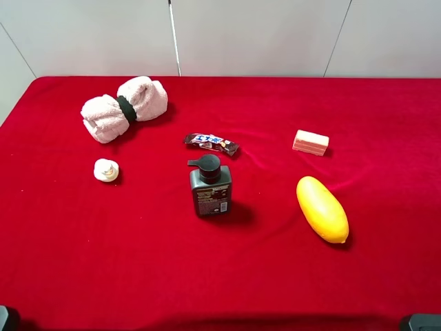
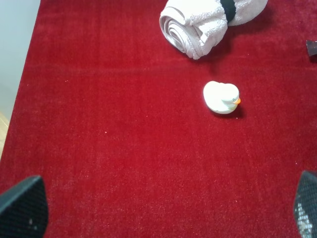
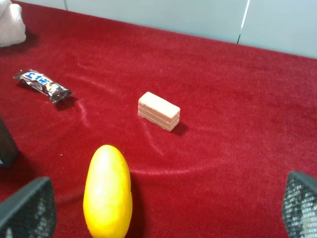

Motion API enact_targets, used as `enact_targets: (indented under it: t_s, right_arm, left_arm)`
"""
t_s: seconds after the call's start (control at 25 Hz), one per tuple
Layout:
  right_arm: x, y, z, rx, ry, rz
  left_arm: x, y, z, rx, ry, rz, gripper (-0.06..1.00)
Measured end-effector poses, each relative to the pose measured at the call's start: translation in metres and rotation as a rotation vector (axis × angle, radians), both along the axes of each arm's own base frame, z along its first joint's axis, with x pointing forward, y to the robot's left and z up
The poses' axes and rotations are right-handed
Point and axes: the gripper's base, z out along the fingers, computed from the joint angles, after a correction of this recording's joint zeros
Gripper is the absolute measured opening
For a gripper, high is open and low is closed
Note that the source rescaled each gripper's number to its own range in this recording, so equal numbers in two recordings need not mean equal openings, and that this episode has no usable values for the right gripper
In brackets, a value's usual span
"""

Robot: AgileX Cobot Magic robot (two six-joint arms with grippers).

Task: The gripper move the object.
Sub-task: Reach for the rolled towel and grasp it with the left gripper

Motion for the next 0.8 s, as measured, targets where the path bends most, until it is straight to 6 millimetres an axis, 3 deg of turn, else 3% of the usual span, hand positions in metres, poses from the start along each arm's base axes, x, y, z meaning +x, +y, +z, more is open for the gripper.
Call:
enact_targets:
  t_s: [0.8]
  right_arm:
    - [0.0000,0.0000,0.0000,0.000,0.000,0.000]
  left_arm:
    - [0.0000,0.0000,0.0000,0.000,0.000,0.000,1.00]
